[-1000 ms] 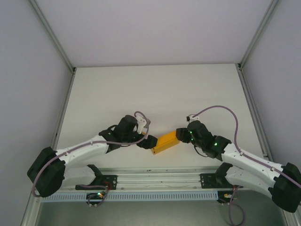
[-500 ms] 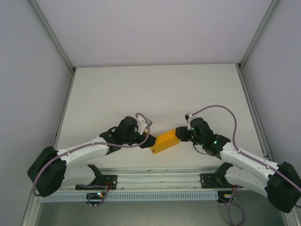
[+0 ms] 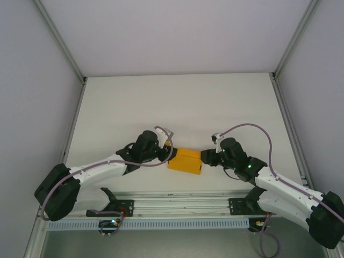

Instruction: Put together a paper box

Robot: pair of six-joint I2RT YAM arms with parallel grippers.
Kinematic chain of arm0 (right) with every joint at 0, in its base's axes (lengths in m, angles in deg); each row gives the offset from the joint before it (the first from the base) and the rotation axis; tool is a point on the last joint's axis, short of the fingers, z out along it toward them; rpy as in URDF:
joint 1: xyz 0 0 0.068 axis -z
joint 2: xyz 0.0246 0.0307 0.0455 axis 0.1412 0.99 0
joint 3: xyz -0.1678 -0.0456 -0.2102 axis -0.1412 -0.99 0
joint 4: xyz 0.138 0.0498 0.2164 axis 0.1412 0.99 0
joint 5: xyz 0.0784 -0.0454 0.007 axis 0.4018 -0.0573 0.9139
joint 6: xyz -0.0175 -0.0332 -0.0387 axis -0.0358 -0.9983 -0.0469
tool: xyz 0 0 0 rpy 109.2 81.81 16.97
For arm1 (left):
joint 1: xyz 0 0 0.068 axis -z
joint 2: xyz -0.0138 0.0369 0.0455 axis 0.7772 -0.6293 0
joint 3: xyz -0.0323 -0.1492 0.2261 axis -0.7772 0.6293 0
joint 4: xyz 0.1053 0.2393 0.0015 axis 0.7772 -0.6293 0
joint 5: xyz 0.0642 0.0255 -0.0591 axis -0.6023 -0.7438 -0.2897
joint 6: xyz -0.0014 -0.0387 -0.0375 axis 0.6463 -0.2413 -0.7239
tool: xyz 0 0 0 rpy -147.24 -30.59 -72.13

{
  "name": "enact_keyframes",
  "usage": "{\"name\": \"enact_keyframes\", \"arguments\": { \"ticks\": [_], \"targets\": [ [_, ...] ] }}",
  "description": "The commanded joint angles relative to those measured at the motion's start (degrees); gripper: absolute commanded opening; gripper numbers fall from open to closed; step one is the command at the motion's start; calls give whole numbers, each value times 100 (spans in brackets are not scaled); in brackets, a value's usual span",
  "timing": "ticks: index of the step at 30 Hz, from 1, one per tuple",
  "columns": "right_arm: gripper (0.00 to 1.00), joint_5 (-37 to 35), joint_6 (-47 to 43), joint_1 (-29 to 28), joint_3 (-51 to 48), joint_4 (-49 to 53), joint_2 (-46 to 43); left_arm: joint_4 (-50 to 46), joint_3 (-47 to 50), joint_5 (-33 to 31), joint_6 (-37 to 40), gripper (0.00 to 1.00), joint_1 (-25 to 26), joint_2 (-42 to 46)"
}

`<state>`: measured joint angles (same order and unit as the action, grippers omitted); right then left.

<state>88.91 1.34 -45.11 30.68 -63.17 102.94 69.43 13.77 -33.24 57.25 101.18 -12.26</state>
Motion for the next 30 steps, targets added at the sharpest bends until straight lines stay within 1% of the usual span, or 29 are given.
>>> {"name": "enact_keyframes", "arguments": {
  "ticks": [1,4,6,8,10,12,14,17,19,20,21,22,23,24,26,27,29,30],
  "targets": [
    [36,245,-272,-105,-12,617,12,-752,414,-8,395,51,410,93],
    [34,565,-380,-102,-74,524,-47,-650,647,-161,344,52,496,459],
    [34,781,-469,-106,-135,486,-101,-563,837,-185,320,53,527,753],
    [38,917,-615,-109,-136,496,-192,-487,1006,-239,358,53,604,1021],
    [40,957,-772,-102,-131,488,-339,-443,1127,-352,411,54,702,1245],
    [43,895,-939,-106,-47,552,-490,-474,1163,-419,481,56,780,1388],
    [48,768,-1074,-106,66,658,-599,-521,1149,-454,532,56,829,1432],
    [60,766,-1451,-106,274,750,-634,-539,1103,-480,558,57,867,1383],
    [65,884,-1950,-102,461,884,-585,-539,1064,-497,566,57,863,1291],
    [69,1022,-2249,-106,533,901,-566,-532,1042,-499,577,57,865,1253],
    [74,1287,-2491,-104,532,720,-531,-522,1031,-482,587,57,863,1216],
    [77,1749,-2785,-102,523,493,-499,-521,1017,-479,600,57,863,1176],
    [84,2242,-3169,-111,568,352,-403,-530,1007,-473,608,57,863,1151],
    [91,2589,-3574,-139,683,351,-279,-530,996,-467,613,57,863,1148],
    [97,3046,-4526,-192,966,701,5,-545,1003,-464,626,57,867,1153],
    [100,3177,-5450,-204,1191,1215,206,-550,1022,-463,631,57,871,1180],
    [99,2558,-6426,-273,1536,1857,556,-535,1060,-462,668,56,870,1227],
    [100,2127,-6644,-273,1684,1973,767,-515,1081,-479,673,57,877,1253]
  ]
}}
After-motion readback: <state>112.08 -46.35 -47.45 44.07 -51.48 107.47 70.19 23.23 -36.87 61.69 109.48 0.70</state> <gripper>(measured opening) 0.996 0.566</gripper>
